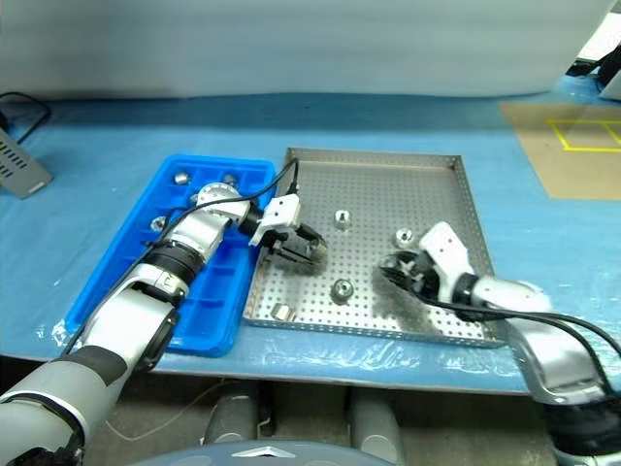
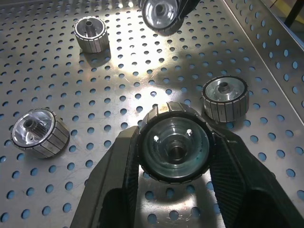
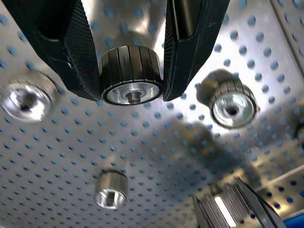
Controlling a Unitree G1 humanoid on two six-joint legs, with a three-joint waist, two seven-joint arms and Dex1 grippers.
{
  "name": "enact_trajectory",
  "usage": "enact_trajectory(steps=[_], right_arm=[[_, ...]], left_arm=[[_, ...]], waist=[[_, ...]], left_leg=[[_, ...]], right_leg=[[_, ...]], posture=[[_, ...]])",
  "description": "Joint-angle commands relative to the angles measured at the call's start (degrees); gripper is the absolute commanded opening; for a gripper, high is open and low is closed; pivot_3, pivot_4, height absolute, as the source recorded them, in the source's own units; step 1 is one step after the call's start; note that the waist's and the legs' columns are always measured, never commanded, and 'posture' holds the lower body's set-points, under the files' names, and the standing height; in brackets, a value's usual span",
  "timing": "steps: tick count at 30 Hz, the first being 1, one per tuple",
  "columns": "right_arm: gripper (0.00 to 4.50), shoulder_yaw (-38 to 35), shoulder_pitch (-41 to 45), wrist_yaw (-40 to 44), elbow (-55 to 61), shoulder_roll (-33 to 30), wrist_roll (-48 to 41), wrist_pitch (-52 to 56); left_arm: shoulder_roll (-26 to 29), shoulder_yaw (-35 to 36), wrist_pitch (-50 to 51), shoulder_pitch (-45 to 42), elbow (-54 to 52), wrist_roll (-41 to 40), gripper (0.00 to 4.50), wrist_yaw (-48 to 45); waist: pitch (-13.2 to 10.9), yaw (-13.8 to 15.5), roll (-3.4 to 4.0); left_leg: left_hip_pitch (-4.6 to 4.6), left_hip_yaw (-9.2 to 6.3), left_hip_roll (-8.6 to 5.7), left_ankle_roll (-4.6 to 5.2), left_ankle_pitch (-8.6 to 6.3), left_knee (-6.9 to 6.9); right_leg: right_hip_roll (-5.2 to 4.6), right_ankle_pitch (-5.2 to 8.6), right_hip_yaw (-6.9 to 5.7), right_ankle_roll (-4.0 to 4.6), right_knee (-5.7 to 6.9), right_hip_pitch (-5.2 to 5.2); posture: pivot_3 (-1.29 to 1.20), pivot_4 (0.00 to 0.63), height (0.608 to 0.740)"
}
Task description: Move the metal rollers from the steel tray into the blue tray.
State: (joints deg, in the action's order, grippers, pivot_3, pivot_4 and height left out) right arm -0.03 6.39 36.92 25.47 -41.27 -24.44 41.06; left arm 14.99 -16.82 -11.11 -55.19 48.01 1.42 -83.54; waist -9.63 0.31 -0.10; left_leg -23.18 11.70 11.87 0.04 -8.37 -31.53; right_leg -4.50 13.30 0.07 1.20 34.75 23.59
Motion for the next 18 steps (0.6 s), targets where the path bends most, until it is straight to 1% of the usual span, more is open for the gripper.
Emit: enact_trajectory(steps=[1,6,11,18], right_arm=[[1.61,4.9,5.2,-1.7,-3.0,1.4,4.3,0.2],[1.61,9.0,15.9,-0.6,-16.0,5.0,7.8,-0.5],[1.61,10.7,20.0,1.4,-24.5,6.8,10.6,-3.9],[1.61,11.7,24.7,2.6,-34.3,12.5,13.7,-9.2]], left_arm=[[0.5,0.0,-0.2,0.1,-2.4,-0.5,1.74,-0.3],[0.8,-0.1,0.3,0.5,-3.3,-0.7,1.74,-0.5],[1.1,0.0,0.7,0.7,-3.8,-0.7,1.74,-0.7],[1.3,-0.1,1.3,0.8,-4.2,-0.8,1.74,-1.0]], waist=[[0.0,0.0,0.00],[0.0,-0.3,0.00],[0.0,-0.2,0.00],[0.0,-0.8,0.00]], left_leg=[[-0.01,0.00,0.00,0.00,0.00,0.00],[-0.05,0.02,-0.02,0.03,-0.01,-0.08],[-0.07,0.05,-0.02,0.10,-0.02,-0.12],[-0.03,0.07,0.02,0.10,-0.04,-0.38]], right_leg=[[0.00,0.00,0.00,0.00,0.00,0.00],[-0.02,-0.01,0.01,0.01,0.02,-0.02],[-0.01,-0.01,-0.01,0.02,0.03,-0.04],[0.07,-0.03,-0.03,0.05,0.17,-0.12]], posture=[[-0.38,0.150,0.740],[-0.37,0.150,0.740],[-0.37,0.150,0.740],[-0.37,0.150,0.740]])
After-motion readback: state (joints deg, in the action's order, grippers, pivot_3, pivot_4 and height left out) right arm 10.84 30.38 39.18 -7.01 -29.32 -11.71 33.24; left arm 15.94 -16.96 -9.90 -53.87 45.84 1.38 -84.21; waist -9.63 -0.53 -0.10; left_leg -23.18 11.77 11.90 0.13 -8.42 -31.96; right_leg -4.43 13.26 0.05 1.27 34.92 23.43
